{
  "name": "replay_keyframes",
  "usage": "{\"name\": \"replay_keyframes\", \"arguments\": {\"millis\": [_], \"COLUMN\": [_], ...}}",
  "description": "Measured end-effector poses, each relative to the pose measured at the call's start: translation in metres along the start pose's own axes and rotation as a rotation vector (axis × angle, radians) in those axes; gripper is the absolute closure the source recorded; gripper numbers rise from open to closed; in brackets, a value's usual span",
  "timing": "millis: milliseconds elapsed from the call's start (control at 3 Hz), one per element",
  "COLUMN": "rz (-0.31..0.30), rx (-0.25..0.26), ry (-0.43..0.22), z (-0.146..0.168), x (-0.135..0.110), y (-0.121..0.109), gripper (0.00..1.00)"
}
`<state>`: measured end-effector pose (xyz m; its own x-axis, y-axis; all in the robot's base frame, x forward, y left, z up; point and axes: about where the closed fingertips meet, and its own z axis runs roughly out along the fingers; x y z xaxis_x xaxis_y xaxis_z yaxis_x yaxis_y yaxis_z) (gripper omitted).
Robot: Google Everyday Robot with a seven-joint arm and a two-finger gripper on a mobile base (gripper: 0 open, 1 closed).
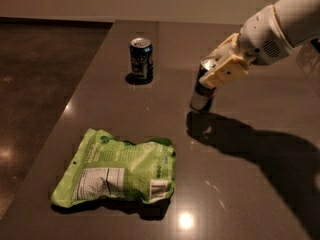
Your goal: Move redbull can near green rice chip bag
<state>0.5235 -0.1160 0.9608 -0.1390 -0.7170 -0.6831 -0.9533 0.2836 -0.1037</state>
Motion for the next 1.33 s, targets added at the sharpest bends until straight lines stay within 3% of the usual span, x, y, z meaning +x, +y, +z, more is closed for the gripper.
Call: {"name": "replay_keyframes", "arguments": {"millis": [667, 1000, 1333], "rz": [-0.166, -0.209, -0.224], "rx": [-0.081, -0.109, -0.138], "ry": [0.027, 0.043, 0.047], "z": [0.023, 0.036, 0.045], "x": [-0.029, -0.033, -0.034], "y": [0.044, 0.057, 0.066], "gripper": [1.00, 0.84, 0.60]}}
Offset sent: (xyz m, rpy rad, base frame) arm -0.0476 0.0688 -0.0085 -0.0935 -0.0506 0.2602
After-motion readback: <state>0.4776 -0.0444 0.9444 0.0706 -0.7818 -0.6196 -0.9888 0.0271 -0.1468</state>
